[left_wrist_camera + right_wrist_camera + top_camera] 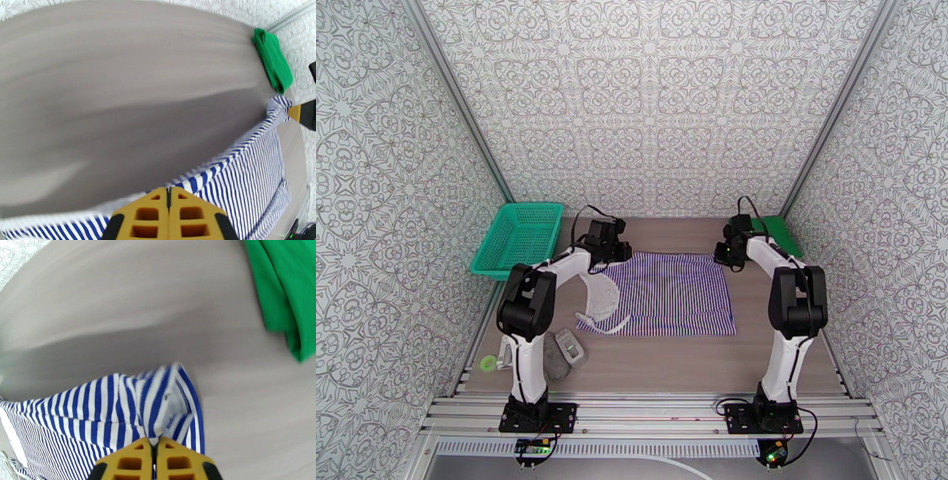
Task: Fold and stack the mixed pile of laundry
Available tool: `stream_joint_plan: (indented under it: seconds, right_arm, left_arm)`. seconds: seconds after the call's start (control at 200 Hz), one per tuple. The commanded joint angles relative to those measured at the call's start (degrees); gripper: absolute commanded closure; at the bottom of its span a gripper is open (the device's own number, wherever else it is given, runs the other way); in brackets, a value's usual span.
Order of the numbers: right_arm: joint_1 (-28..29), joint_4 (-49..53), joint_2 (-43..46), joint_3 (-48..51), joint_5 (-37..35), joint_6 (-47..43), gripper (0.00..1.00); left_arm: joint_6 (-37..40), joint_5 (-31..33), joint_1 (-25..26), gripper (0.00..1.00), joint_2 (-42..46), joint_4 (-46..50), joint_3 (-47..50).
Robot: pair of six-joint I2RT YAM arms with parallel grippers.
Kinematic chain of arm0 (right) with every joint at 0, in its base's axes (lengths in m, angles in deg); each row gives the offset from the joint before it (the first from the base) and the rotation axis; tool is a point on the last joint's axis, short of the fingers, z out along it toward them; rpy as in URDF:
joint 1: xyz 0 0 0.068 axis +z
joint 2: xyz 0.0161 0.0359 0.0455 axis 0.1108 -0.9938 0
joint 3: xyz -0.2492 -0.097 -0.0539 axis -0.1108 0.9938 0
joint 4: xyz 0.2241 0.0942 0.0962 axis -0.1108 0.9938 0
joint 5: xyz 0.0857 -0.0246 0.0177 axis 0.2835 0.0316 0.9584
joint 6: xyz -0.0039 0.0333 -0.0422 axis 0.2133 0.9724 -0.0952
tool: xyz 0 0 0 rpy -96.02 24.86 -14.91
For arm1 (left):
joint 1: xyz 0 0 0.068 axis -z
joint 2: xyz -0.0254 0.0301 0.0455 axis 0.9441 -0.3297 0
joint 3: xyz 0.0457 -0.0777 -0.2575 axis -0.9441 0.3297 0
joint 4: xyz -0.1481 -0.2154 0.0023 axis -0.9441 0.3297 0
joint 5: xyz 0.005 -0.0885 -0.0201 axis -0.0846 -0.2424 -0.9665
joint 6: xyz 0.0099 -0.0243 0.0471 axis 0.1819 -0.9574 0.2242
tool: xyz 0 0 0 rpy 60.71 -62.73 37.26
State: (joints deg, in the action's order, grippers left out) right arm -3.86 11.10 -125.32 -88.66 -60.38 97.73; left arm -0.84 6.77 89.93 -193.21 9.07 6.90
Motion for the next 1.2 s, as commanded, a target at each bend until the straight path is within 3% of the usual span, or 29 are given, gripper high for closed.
stream_joint_plan:
  seconds: [0.0,0.15,0.27,0.375,0.425,0.665,0.81,0.995,1.08,1.195]
  right_arm:
    - [-0.17,-4.11,5.17,6.04,0.96,2.71,0.93]
    - [-0.20,-9.00,9.36,14.88,1.90,5.40,0.91]
    - [-0.22,-11.63,10.93,19.90,0.45,6.47,0.78]
    - [-0.22,-12.45,12.53,22.29,-0.01,6.93,0.58]
    - [-0.21,-12.63,13.90,23.17,-0.03,7.04,0.56]
    - [0.25,-10.03,19.49,22.93,-0.98,7.72,0.58]
    - [2.71,-7.11,14.62,16.00,-2.42,7.95,0.60]
    - [2.55,0.66,8.19,8.55,-8.65,8.00,0.54]
    - [1.83,0.10,7.65,9.50,-5.30,8.25,0.57]
    - [1.45,-0.19,8.36,12.83,-4.02,8.38,0.70]
  left_arm:
    - [2.43,2.18,1.94,1.00,4.53,0.06,3.85]
    - [2.59,4.65,3.80,1.00,7.07,-0.03,8.98]
    - [1.16,7.45,4.55,1.00,8.01,-1.24,12.71]
    - [-1.26,10.01,4.72,0.65,9.65,-3.94,16.08]
    - [-2.12,10.59,4.81,0.62,11.22,-5.71,17.93]
    - [-5.28,15.18,5.76,0.64,17.25,-5.12,19.60]
    - [-5.16,13.14,6.12,0.64,11.73,-2.49,12.84]
    - [-6.53,10.43,6.48,0.67,3.43,-1.33,6.01]
    - [-7.66,10.05,6.70,0.68,1.15,-1.29,5.45]
    - [-9.09,9.39,6.68,0.68,-0.81,-1.30,6.09]
